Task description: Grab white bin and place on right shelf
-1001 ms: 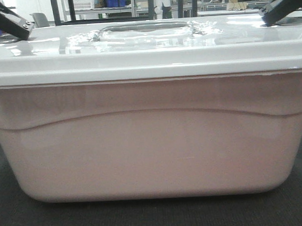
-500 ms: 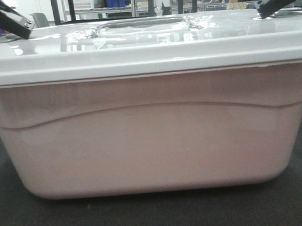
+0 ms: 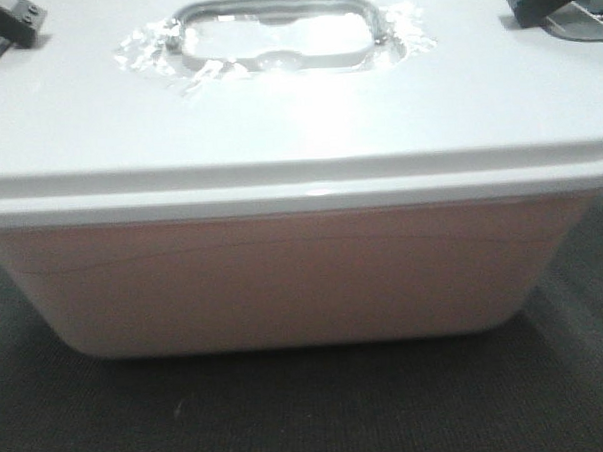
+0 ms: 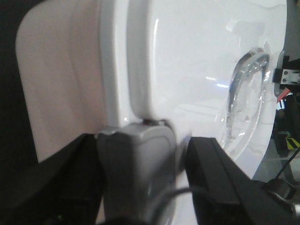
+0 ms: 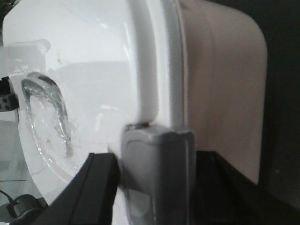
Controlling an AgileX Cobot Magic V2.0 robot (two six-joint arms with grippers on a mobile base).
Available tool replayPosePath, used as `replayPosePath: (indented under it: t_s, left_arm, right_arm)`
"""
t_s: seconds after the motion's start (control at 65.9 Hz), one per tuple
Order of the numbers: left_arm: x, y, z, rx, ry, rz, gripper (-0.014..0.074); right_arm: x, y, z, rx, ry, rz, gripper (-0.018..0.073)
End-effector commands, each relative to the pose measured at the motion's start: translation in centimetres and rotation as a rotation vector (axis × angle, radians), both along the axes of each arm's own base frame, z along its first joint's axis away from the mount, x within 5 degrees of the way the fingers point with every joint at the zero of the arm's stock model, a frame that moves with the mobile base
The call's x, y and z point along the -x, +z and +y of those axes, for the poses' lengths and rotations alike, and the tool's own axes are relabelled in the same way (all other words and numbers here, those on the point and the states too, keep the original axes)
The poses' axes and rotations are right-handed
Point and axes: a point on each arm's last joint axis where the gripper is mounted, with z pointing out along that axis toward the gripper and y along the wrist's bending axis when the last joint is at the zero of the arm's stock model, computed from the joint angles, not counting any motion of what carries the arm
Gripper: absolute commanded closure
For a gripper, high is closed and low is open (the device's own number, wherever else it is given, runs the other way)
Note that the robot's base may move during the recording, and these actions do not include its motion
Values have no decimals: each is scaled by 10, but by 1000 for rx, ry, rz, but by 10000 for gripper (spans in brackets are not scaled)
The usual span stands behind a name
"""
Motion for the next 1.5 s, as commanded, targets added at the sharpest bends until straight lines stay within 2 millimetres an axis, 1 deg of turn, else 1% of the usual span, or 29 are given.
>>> replayPosePath:
  t_s: [0.0,0.258,0.455,0.834,1.031,1.183,1.486]
  left_arm:
    - [19,34,-12,132,-70,-86,344]
    - [41,56,-12,122,-62,-195,347]
    - [60,69,-12,117,-66,-270,347]
    - [88,87,-13,111,-73,-378,347]
    - [102,94,-14,108,-76,-430,347]
    - [108,97,-14,106,-78,-451,347]
    - [106,101,-14,140,-44,-466,347]
  right_arm:
    - [20,33,14,-143,151,-94,252]
    - [40,53,17,-116,172,-222,253]
    - [62,71,20,-87,186,-329,253]
    - [96,92,25,-56,195,-461,253]
    - [111,100,27,-41,194,-520,253]
    - [116,103,27,-32,182,-546,253]
    - [115,105,28,-58,168,-555,253]
